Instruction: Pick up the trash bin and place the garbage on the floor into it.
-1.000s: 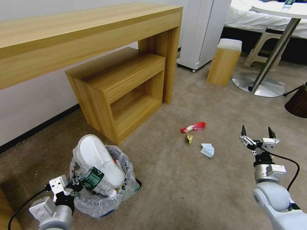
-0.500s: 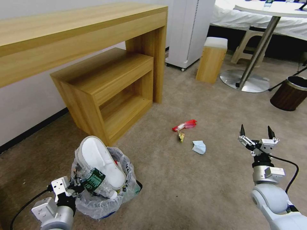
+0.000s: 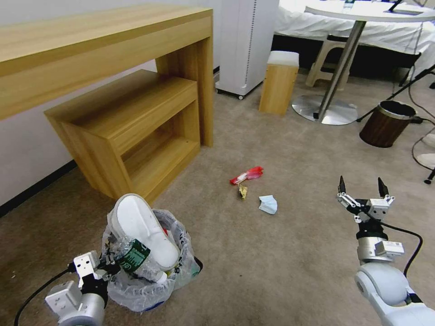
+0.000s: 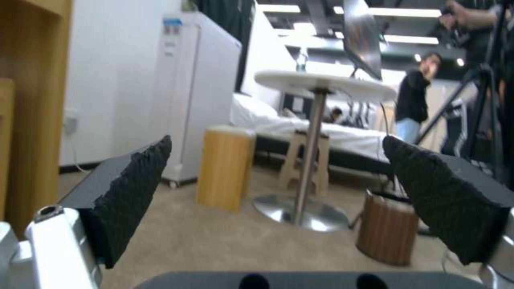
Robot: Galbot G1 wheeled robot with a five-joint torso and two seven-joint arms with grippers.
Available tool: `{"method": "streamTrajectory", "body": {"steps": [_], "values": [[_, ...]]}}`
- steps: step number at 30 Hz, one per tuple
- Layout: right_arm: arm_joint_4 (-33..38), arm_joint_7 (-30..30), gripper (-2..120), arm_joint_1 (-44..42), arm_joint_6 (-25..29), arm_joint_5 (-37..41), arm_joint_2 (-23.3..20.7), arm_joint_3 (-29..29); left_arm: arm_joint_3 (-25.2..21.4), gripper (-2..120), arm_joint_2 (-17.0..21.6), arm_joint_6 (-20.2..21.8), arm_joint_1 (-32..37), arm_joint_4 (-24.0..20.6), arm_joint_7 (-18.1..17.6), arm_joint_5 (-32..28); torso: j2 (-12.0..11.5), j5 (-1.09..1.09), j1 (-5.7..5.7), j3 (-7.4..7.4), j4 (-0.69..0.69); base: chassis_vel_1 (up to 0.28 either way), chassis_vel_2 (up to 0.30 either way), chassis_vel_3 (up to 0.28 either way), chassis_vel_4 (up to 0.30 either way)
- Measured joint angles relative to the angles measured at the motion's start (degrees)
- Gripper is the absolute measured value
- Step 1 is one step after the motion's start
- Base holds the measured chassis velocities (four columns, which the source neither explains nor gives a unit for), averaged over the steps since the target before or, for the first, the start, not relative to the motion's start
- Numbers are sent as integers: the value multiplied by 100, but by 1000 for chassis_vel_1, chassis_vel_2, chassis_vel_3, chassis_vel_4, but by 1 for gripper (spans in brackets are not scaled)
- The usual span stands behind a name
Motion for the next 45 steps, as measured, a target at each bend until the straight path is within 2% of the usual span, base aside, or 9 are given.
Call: {"method": "streamTrajectory", "body": {"steps": [20, 45], "values": [[52, 53, 100, 118, -37, -85, 27, -172, -138, 1, -38, 15, 44, -138, -42, -18, 0, 0, 0, -1, -1, -7, 5, 5, -8], [-72, 38, 100, 178, 19, -26, 26, -279, -109, 1, -21, -20, -51, 12, -30, -14, 0, 1, 0, 0, -1, -129, 122, 126, -125]]}}
